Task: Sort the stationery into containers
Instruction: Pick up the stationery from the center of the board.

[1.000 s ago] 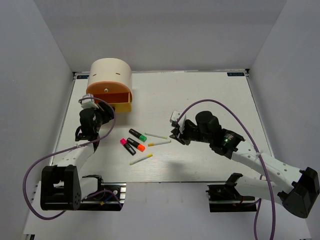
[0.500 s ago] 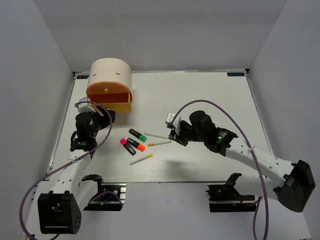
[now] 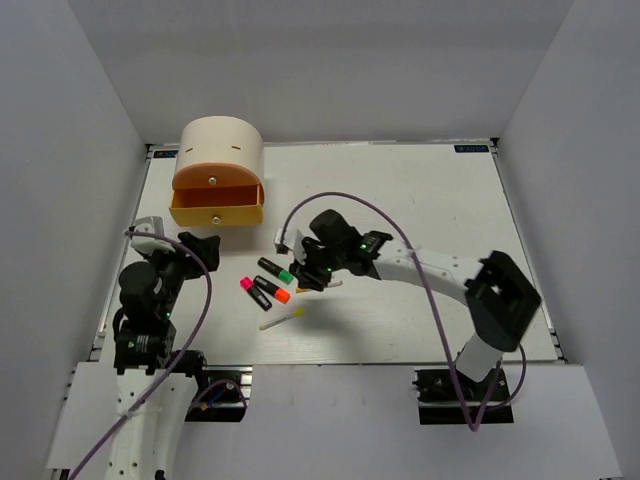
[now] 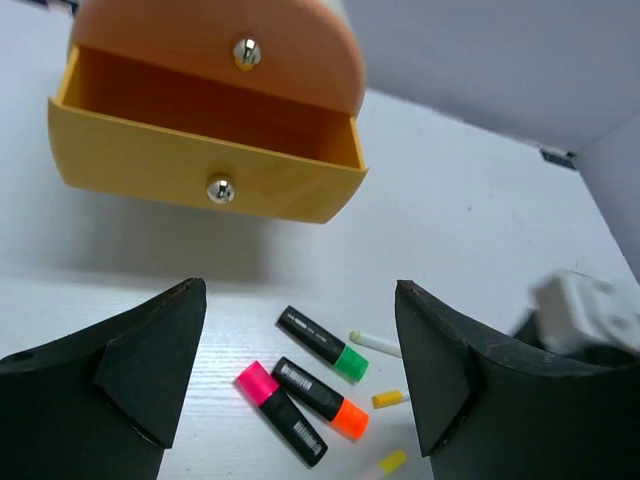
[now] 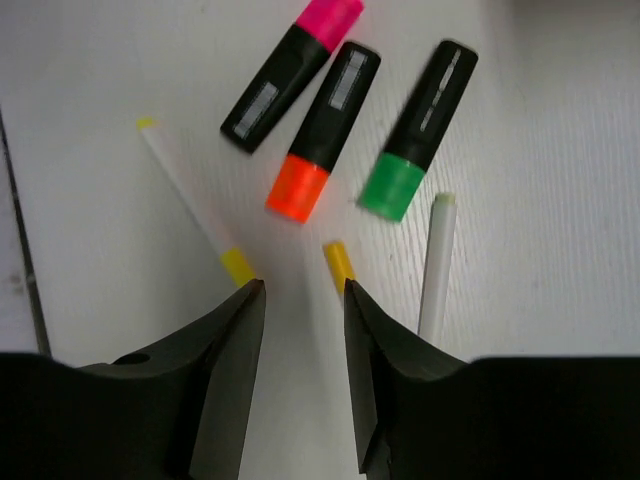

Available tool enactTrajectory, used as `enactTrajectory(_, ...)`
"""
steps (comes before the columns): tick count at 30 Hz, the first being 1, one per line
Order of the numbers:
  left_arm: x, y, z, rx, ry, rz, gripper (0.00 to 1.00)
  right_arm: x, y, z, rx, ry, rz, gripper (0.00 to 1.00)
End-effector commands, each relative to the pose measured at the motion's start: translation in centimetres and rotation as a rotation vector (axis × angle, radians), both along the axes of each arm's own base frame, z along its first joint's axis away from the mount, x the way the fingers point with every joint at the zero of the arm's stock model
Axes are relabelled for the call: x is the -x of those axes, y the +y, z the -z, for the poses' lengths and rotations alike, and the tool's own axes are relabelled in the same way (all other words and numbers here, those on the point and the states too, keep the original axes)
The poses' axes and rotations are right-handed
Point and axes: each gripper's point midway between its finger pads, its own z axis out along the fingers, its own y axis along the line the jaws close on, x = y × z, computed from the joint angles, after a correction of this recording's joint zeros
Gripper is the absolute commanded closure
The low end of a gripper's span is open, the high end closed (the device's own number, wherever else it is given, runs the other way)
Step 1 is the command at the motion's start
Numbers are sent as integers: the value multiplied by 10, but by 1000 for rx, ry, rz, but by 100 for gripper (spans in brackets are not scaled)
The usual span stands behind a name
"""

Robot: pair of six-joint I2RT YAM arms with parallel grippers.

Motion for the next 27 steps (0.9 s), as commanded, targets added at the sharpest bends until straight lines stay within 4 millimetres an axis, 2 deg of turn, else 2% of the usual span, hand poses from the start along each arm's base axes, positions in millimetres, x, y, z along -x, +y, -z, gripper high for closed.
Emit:
enactTrajectory(1,17,5,-8,-42,-53,-16,14,-16,42,-8,-43,-5,14,56)
enactTrajectory(2,23,5,-16,-41,-94,-17,12,-22,47,-7,-47,-4,42,56)
enactTrajectory(3,25,10,-19,-42,-109,-40,12,-27,60,1,-39,1,44,56)
enactTrajectory(4,26,12,-22,-42,-121,-50,12,-32,64,12,-22,2,59,56)
enactTrajectory(6,30,10,-26,-40,-143,-37,12,-39,78,13,-30,-4,76,56)
enactTrajectory(11,37,7,-33,-48,-180,-17,12,-56,99,25,-13,-14,118,58)
enactTrajectory(12,37,7,-33,-48,-180,-17,12,-58,101,38,9,-3,126,58)
enactTrajectory(13,37,7,-33,-48,-180,-17,12,-64,106,31,-1,-21,139,58)
enactTrajectory(14,39,5,-35,-47,-191,-8,12,-66,105,38,13,-17,146,58)
enactTrajectory(16,39,5,-37,-47,-200,-8,12,-70,109,37,10,-27,156,56)
enactTrajectory(21,41,3,-39,-47,-209,1,12,-78,106,51,49,-42,189,56)
enactTrajectory(22,41,3,-39,-47,-209,1,12,-78,105,58,60,-39,187,56)
enactTrajectory(27,41,2,-39,-47,-210,10,12,-74,99,66,79,-30,185,56)
